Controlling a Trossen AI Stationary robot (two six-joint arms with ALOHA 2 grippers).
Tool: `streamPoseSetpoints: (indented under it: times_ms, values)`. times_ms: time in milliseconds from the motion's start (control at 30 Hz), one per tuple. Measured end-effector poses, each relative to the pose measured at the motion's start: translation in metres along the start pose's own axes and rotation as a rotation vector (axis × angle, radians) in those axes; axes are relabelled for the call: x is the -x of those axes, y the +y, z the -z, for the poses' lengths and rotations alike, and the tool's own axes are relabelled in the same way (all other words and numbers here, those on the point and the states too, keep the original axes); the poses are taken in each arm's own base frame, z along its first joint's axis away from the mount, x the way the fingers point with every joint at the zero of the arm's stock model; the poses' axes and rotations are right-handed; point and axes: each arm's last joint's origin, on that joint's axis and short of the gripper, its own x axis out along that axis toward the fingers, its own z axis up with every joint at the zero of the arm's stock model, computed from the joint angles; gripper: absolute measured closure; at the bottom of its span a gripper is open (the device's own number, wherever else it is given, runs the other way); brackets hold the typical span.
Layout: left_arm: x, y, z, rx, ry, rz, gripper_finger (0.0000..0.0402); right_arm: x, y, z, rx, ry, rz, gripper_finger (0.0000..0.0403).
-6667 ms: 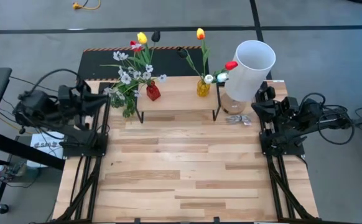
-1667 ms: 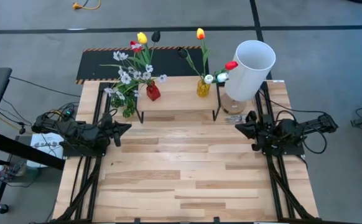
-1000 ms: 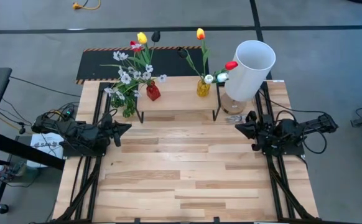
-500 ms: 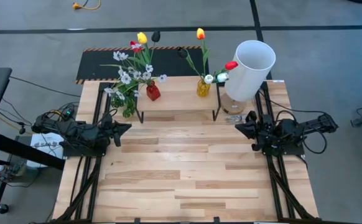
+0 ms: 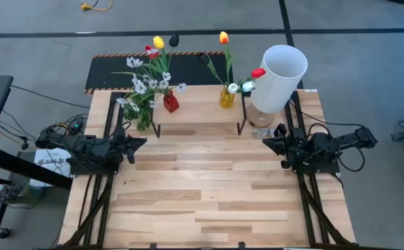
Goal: Pick and place flowers into a vace then onto a shelf
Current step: Return to Home Position
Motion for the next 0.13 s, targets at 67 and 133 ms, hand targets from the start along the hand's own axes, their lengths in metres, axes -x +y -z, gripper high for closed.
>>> streamPoseSetpoints:
  times_ms: [67, 133]
  values:
    - [0.0000, 0.0000, 0.0000, 0.000, 0.000, 0.000, 0.0401, 0.0000, 0.0000, 0.0000, 0.000, 0.000, 0.000, 0.0403]
    - [0.0000, 0.0000, 0.0000, 0.000, 0.000, 0.000, 0.0401, 0.0000, 0.0000, 0.0000, 0.000, 0.000, 0.000, 0.0403]
